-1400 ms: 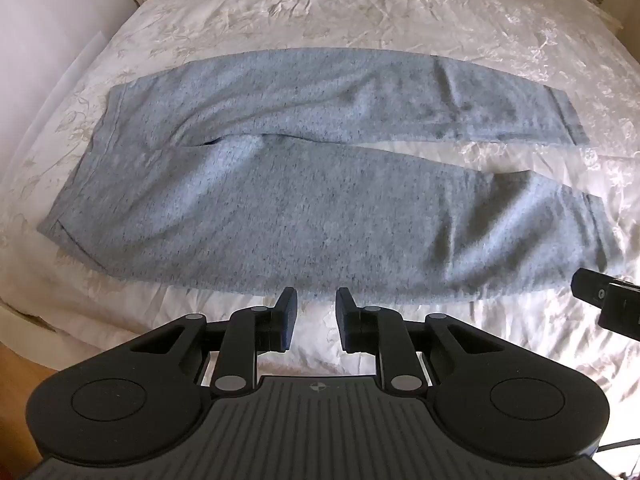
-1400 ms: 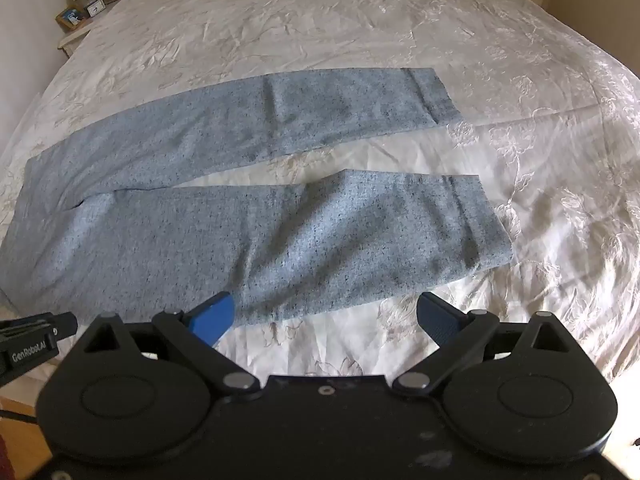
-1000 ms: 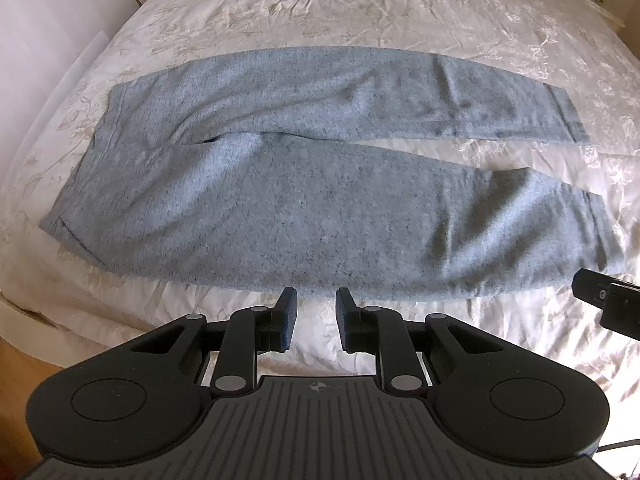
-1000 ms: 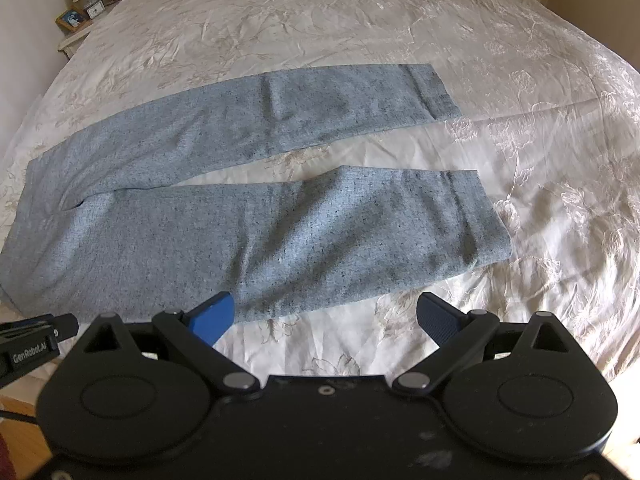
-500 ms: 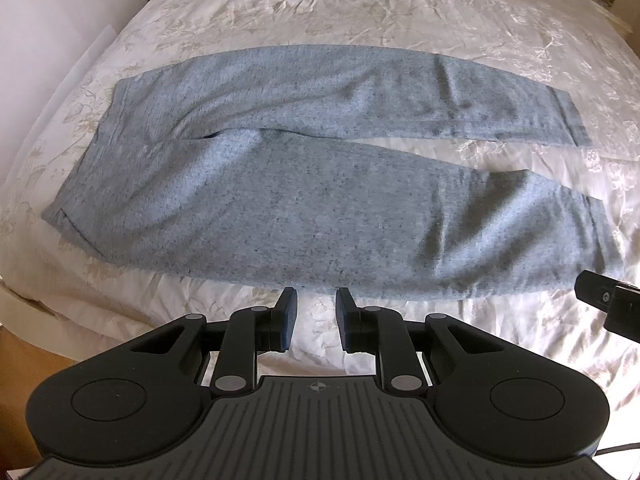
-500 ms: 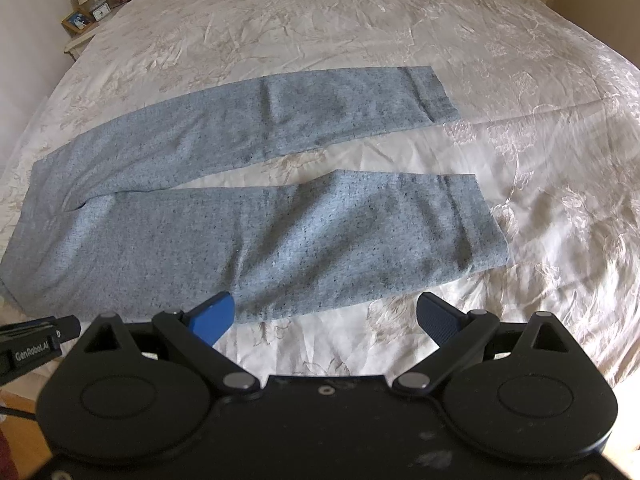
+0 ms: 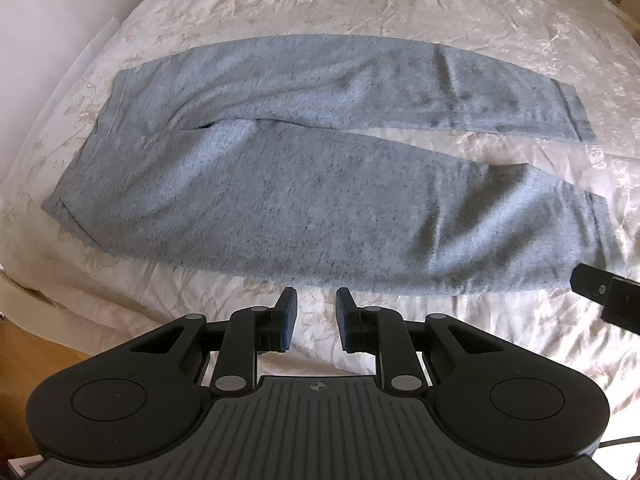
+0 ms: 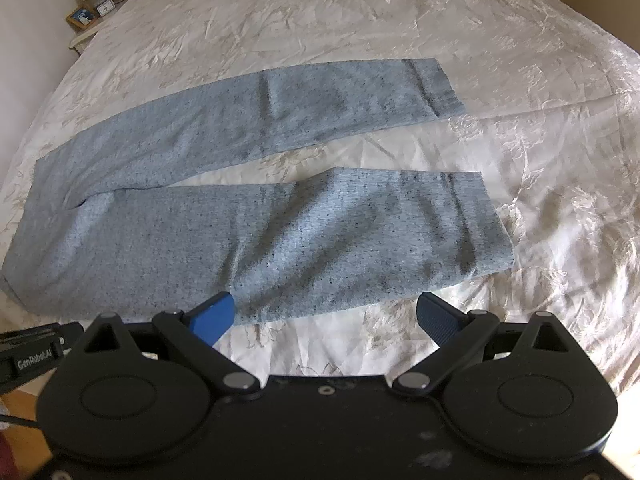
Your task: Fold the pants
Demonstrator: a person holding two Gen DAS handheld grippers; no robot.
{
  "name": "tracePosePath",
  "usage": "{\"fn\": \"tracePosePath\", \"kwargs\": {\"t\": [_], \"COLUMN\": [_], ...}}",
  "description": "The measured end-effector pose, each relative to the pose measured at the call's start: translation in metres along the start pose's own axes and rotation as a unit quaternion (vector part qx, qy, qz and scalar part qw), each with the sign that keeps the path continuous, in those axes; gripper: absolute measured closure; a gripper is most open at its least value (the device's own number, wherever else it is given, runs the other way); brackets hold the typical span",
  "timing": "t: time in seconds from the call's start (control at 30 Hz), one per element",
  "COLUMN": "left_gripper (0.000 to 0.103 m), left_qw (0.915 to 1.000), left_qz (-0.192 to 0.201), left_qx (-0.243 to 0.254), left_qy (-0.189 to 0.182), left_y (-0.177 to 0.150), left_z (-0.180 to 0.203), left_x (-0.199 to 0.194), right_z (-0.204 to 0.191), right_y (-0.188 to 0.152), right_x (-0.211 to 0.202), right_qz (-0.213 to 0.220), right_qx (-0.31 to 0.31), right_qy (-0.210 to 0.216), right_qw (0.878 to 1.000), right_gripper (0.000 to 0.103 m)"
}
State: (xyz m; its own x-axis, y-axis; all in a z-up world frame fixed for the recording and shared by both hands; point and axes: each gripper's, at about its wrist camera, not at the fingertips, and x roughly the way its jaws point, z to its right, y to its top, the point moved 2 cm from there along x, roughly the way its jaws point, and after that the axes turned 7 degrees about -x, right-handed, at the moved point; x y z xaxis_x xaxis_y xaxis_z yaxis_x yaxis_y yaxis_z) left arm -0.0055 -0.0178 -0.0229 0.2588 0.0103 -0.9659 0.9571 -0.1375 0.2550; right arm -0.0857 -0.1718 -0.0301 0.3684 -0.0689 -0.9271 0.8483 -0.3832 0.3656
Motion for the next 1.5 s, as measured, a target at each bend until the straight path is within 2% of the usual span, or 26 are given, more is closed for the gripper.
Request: {"fn": "tracePosePath", "kwargs": {"t": [0.07, 0.2, 0.3, 0.37, 0.47, 0.6, 0.67, 0.73, 0.87, 0.93, 1.03, 1.1, 1.23, 1.37, 1.5], "left_gripper": [0.083, 0.083, 0.083, 0.083, 0.083, 0.083, 0.083, 0.083, 0.083, 0.083, 0.083, 0.082, 0.082, 0.082, 0.082], "left_qw": [0.9996, 0.9993, 0.9973, 0.9962, 0.9955, 0.9919, 0.9895, 0.9871, 0.9756, 0.9652, 0.9416, 0.9317, 0.9192, 0.9057, 0.9011], "left_qz": [-0.007, 0.028, 0.048, 0.046, 0.042, 0.019, 0.012, 0.021, 0.059, 0.07, 0.1, 0.119, 0.116, 0.14, 0.154], "left_qx": [-0.005, 0.011, 0.055, 0.074, 0.082, 0.101, 0.117, 0.138, 0.194, 0.233, 0.306, 0.33, 0.369, 0.397, 0.403], "left_qy": [-0.027, -0.023, -0.011, -0.003, -0.026, -0.075, -0.084, -0.079, -0.084, -0.095, -0.099, -0.093, -0.075, -0.053, -0.047], "left_y": [0.002, -0.001, -0.009, -0.012, -0.013, -0.009, -0.005, -0.004, -0.005, -0.011, -0.027, -0.032, -0.045, -0.047, -0.037], "left_z": [-0.002, -0.01, -0.019, -0.027, -0.039, -0.048, -0.05, -0.052, -0.057, -0.059, -0.066, -0.07, -0.074, -0.063, -0.052], "left_x": [0.002, 0.015, 0.034, 0.052, 0.075, 0.109, 0.123, 0.13, 0.125, 0.121, 0.112, 0.11, 0.124, 0.133, 0.143], "right_z": [0.005, 0.022, 0.039, 0.049, 0.061, 0.068, 0.066, 0.062, 0.06, 0.06, 0.059, 0.059, 0.063, 0.072, 0.085], "right_y": [0.0, -0.005, -0.012, -0.017, -0.025, -0.03, -0.031, -0.031, -0.034, -0.035, -0.036, -0.036, -0.039, -0.046, -0.052], "right_x": [0.004, 0.022, 0.043, 0.054, 0.069, 0.078, 0.083, 0.086, 0.097, 0.102, 0.11, 0.115, 0.121, 0.125, 0.128], "right_qz": [0.004, -0.003, -0.018, -0.027, -0.039, -0.053, -0.059, -0.06, -0.062, -0.062, -0.067, -0.066, -0.06, -0.055, -0.042], "right_qx": [0.015, 0.058, 0.095, 0.116, 0.148, 0.18, 0.189, 0.199, 0.24, 0.258, 0.272, 0.279, 0.298, 0.33, 0.36], "right_qy": [0.012, 0.022, 0.016, 0.006, -0.015, -0.037, -0.042, -0.043, -0.046, -0.052, -0.062, -0.065, -0.067, -0.064, -0.073], "right_qw": [1.0, 0.998, 0.995, 0.993, 0.988, 0.982, 0.979, 0.977, 0.968, 0.963, 0.958, 0.956, 0.95, 0.94, 0.929], "right_gripper": [0.002, 0.011, 0.022, 0.027, 0.032, 0.032, 0.032, 0.032, 0.032, 0.032, 0.032, 0.032, 0.032, 0.031, 0.031]}}
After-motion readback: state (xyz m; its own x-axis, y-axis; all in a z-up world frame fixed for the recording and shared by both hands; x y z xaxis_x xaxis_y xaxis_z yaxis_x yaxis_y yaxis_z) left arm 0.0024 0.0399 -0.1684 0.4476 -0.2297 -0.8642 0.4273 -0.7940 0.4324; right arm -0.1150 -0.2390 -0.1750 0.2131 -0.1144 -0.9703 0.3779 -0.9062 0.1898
